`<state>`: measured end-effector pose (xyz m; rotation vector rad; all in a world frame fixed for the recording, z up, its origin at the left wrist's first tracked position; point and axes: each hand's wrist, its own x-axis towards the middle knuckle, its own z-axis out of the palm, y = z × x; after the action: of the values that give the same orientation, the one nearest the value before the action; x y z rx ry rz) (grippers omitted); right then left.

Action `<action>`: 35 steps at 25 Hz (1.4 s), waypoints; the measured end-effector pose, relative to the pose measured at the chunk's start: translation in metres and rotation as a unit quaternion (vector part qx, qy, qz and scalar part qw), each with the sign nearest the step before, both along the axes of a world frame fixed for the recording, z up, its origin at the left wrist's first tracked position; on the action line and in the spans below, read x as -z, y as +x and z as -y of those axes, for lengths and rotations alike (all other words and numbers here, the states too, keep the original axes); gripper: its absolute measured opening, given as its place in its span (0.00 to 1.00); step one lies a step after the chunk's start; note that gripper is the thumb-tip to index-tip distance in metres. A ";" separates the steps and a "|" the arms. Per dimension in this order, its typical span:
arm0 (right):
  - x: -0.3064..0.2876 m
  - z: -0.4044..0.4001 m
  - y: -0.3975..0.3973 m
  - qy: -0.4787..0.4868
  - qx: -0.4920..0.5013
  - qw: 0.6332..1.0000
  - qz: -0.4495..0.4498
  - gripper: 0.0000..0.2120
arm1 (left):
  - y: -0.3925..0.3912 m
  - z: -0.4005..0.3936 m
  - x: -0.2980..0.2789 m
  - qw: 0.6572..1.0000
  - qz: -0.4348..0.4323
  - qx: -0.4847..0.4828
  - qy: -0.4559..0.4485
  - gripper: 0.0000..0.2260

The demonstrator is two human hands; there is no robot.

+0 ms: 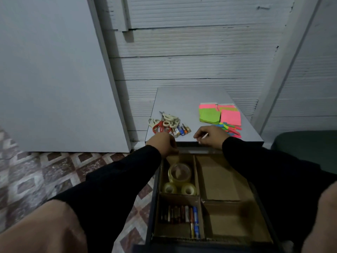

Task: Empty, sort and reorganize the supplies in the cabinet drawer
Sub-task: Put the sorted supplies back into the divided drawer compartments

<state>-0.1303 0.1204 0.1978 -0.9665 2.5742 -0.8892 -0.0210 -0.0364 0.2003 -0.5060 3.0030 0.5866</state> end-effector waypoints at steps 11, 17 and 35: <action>0.007 0.068 -0.063 0.174 -0.103 0.972 -0.116 0.27 | -0.016 0.027 0.000 0.990 -0.060 0.029 -0.123 0.15; 0.010 0.074 -0.072 0.204 -0.123 0.964 -0.119 0.27 | -0.022 0.032 -0.001 0.980 -0.068 0.048 -0.180 0.15; 0.009 0.047 -0.075 0.178 -0.037 0.978 -0.103 0.27 | -0.055 -0.009 0.025 0.951 -0.028 0.058 -0.303 0.14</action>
<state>-0.2051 0.0730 0.1892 -1.0819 2.7139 -0.3027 -0.0759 -0.0275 0.1756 -0.3244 3.1992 -0.3570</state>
